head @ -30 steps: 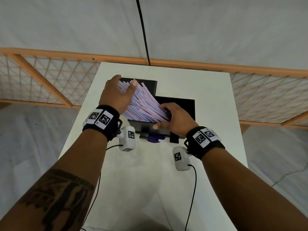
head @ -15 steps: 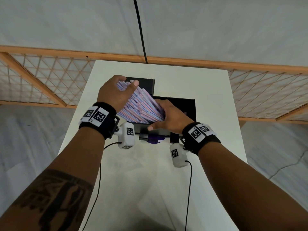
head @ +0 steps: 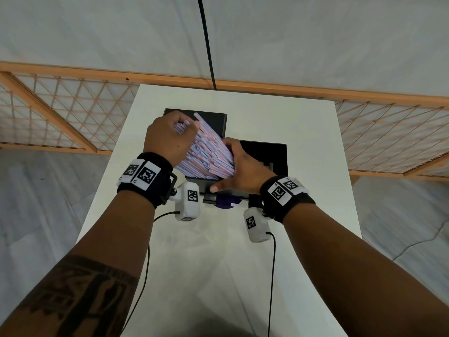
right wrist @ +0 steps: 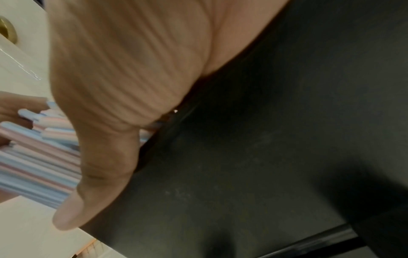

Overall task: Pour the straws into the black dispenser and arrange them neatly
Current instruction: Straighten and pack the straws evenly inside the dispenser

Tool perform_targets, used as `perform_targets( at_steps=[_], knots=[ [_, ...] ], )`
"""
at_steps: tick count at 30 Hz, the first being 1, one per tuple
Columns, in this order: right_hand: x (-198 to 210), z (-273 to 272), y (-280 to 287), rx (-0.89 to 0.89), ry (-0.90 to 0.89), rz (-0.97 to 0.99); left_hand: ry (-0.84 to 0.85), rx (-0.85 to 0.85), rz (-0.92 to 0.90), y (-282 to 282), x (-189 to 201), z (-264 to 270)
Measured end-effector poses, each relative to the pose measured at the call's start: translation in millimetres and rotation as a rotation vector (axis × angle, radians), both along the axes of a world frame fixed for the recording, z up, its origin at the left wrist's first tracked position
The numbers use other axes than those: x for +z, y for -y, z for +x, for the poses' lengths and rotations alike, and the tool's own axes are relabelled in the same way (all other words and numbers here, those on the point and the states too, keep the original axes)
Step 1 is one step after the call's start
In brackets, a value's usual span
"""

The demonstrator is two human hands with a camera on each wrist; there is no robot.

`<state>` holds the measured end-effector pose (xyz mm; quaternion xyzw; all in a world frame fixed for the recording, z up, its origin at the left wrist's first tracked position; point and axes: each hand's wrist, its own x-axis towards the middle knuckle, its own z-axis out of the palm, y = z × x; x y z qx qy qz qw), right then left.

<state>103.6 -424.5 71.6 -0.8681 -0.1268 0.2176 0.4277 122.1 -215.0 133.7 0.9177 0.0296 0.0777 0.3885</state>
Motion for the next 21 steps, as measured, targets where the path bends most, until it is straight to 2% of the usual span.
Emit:
perform_targets(
  at_steps=[9, 17, 21],
  knots=[
    [1.5, 0.3, -3.2, 0.046, 0.039, -0.044, -0.012, -0.020, -0.018, -2.8, -1.0, -2.3],
    [10.9, -2.9, -3.7, 0.055, -0.042, -0.058, -0.048, 0.026, -0.048, -4.0, -0.9, 0.5],
    [10.4, -5.5, -5.4, 0.047, -0.034, -0.058, -0.015, 0.041, 0.024, -4.5, -2.5, 1.3]
  ],
)
